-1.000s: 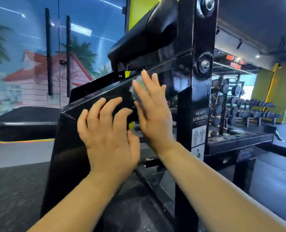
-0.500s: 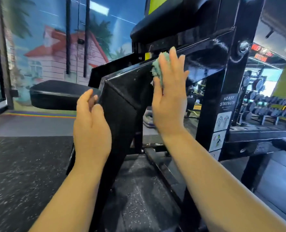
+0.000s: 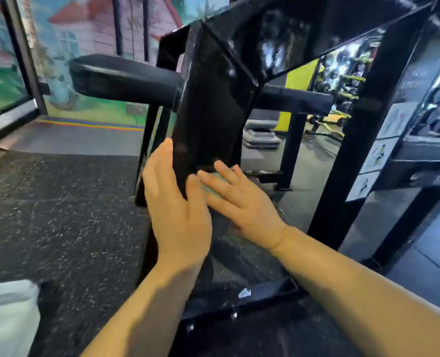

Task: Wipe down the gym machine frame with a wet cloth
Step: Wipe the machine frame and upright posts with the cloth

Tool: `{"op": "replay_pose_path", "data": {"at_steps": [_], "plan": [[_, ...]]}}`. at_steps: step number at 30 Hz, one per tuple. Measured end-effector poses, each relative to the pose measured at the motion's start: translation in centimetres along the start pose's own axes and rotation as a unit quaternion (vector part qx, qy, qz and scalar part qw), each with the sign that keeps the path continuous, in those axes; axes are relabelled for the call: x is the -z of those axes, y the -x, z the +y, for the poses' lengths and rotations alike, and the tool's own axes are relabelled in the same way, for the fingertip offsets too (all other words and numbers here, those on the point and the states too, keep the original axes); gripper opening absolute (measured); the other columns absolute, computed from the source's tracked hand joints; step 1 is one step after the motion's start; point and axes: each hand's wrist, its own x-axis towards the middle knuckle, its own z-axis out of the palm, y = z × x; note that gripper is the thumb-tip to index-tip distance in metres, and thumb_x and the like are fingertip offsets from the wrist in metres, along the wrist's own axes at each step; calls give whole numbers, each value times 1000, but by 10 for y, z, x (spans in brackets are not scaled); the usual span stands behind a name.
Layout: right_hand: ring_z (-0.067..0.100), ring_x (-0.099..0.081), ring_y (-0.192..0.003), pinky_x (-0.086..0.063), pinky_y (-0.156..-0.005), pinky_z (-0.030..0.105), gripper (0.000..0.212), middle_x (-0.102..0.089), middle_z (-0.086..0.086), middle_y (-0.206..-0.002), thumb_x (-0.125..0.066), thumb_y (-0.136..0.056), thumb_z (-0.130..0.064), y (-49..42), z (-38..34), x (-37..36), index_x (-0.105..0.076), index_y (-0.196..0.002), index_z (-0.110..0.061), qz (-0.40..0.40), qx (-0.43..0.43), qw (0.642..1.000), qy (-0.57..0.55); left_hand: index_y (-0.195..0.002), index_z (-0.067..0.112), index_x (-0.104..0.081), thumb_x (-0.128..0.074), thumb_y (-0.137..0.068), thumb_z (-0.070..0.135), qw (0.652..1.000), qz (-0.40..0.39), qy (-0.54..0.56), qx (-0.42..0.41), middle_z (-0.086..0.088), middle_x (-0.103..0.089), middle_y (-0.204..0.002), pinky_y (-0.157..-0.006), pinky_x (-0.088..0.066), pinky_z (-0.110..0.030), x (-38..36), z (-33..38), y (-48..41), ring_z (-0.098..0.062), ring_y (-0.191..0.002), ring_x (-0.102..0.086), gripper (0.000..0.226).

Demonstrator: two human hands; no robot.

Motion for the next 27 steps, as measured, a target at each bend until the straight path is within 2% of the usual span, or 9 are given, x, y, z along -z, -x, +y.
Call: {"op": "replay_pose_path", "data": {"at_steps": [4, 7, 11, 12, 14, 16, 18, 22, 27], "plan": [[13, 5, -146, -2, -119, 40, 45, -26, -2, -152, -48, -94, -3, 1, -23, -17, -38, -137, -12, 16, -106, 993, -52, -141, 3, -34, -36, -87, 17, 995, -2, -85, -45, 1, -16, -147, -114, -24, -45, -1, -27, 35, -18, -141, -19, 56], [5, 11, -139, 12, -116, 21, 46, -28, -2, -152, -45, -98, -12, 12, -44, -37, -37, -144, -16, -135, -138, 979, -72, -139, 3, -40, -34, -86, 14, 994, -3, -104, -37, 2, -13, -148, -116, -21, -47, -4, -31, 43, -23, -144, -13, 54], [26, -28, -139, -25, -117, 34, 52, -40, 4, -146, -58, -91, -3, 90, -53, -44, -42, -140, -13, -126, -204, 962, -131, -138, 3, -41, -39, -90, 17, 972, -99, -199, -79, -12, -19, -152, -119, -13, -37, -5, -55, 85, -27, -145, -5, 50], [21, -39, -133, -32, -111, 22, 50, -46, 3, -141, -60, -89, -2, 109, -56, -44, -46, -136, -12, -66, -319, 927, -184, -137, 4, -43, -41, -89, 18, 964, -127, -219, -79, -15, -22, -152, -118, -16, -37, -7, -62, 95, -29, -145, -7, 49], [10, -54, -109, -39, -86, 2, 41, -55, -7, -124, -60, -92, -10, 149, -65, -45, -50, -131, -14, -7, -565, 789, -240, -133, 7, -49, -45, -86, 18, 946, -194, -252, -62, -17, -29, -149, -114, -24, -42, -17, -75, 122, -32, -143, -15, 48], [8, -53, -89, -39, -68, 6, 33, -57, -6, -113, -60, -93, -19, 193, -67, -58, -52, -125, -15, -69, -719, 651, -235, -128, 8, -54, -45, -83, 21, 923, -245, -295, -39, -18, -37, -145, -109, -27, -43, -28, -94, 144, -36, -139, -27, 48], [9, -52, -84, -39, -67, 19, 32, -59, -2, -110, -63, -91, -24, 230, -62, -66, -56, -121, -16, -151, -766, 587, -215, -125, 9, -57, -48, -83, 19, 891, -313, -327, 20, -17, -41, -142, -108, -33, -47, -39, -118, 167, -38, -136, -33, 44], [12, -56, -83, -41, -61, 20, 25, -61, -3, -102, -64, -90, -23, 269, -37, -68, -63, -115, -19, -145, -776, 586, -185, -143, 21, -36, -43, -96, 26, 776, -436, -347, 296, -1, -17, -156, -116, -19, -37, -39, -167, 199, -19, -146, -5, 47], [18, -59, -103, -36, -79, 17, 28, -65, 2, -115, -51, -98, -20, 306, -15, -84, -59, -124, -17, -83, -784, 612, -64, -143, 17, -36, -46, -96, 25, 766, -442, -379, 273, -5, -20, -156, -116, -21, -39, -42, -196, 213, -23, -146, -5, 49]]}}
